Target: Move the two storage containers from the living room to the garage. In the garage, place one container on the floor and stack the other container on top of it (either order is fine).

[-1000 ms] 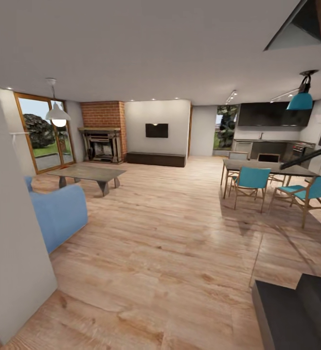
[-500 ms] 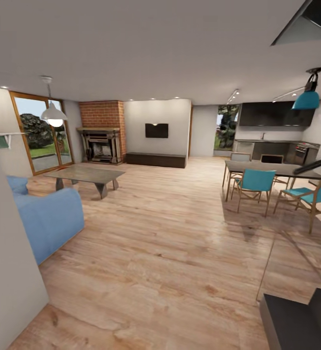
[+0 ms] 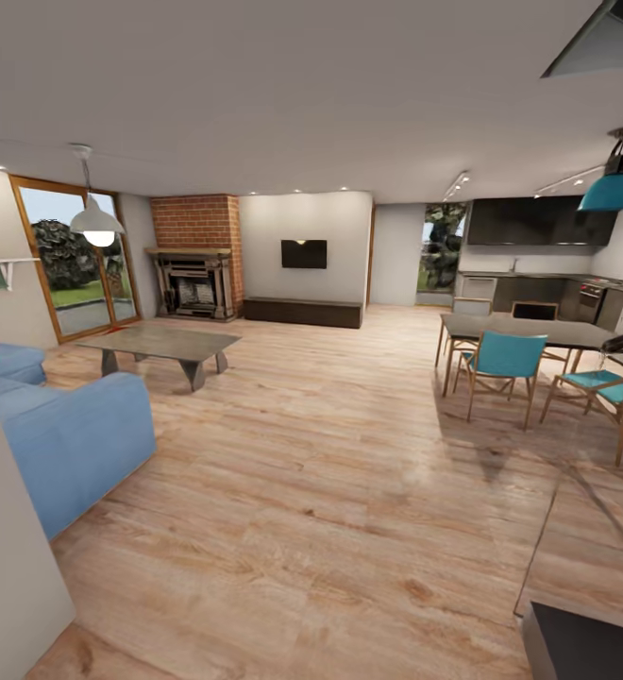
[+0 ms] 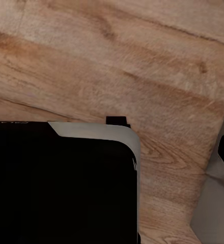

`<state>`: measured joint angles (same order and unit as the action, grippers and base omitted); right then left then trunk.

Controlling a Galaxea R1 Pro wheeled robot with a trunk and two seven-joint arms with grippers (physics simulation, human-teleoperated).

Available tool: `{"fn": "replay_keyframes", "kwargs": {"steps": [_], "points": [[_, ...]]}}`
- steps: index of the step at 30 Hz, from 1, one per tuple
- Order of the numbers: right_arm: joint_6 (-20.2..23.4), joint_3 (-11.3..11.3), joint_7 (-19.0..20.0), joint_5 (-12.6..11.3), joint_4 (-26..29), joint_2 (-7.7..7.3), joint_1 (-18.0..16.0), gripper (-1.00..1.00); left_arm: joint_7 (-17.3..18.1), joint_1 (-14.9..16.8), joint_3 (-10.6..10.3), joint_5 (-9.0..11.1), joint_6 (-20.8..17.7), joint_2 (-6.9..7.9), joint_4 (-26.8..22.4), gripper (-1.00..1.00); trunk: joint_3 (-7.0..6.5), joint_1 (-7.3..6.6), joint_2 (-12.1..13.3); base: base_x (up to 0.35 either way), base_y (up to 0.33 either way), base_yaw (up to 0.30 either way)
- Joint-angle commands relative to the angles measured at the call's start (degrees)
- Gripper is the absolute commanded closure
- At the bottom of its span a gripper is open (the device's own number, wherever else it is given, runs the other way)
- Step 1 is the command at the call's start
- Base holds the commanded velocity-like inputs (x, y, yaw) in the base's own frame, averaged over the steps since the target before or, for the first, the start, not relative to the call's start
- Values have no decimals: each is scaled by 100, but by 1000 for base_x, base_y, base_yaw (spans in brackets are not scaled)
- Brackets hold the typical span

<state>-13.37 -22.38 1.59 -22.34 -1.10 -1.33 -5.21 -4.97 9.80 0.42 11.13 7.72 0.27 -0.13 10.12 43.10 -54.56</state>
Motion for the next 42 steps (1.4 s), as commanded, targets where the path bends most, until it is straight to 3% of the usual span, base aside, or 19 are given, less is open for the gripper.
{"fn": "replay_keyframes", "kwargs": {"steps": [1, 42], "points": [[-26, -47, 17, -60, -11, 1, -6, -100, -4, 4, 1, 30, 19, -1, 4, -100, 8, 4, -5, 322, 0, 0], [-26, -47, 17, -60, -11, 1, -6, -100, 4, 4, 0, 21, 19, -1, 4, -100, 8, 4, -5, 322, 0, 0]]}}
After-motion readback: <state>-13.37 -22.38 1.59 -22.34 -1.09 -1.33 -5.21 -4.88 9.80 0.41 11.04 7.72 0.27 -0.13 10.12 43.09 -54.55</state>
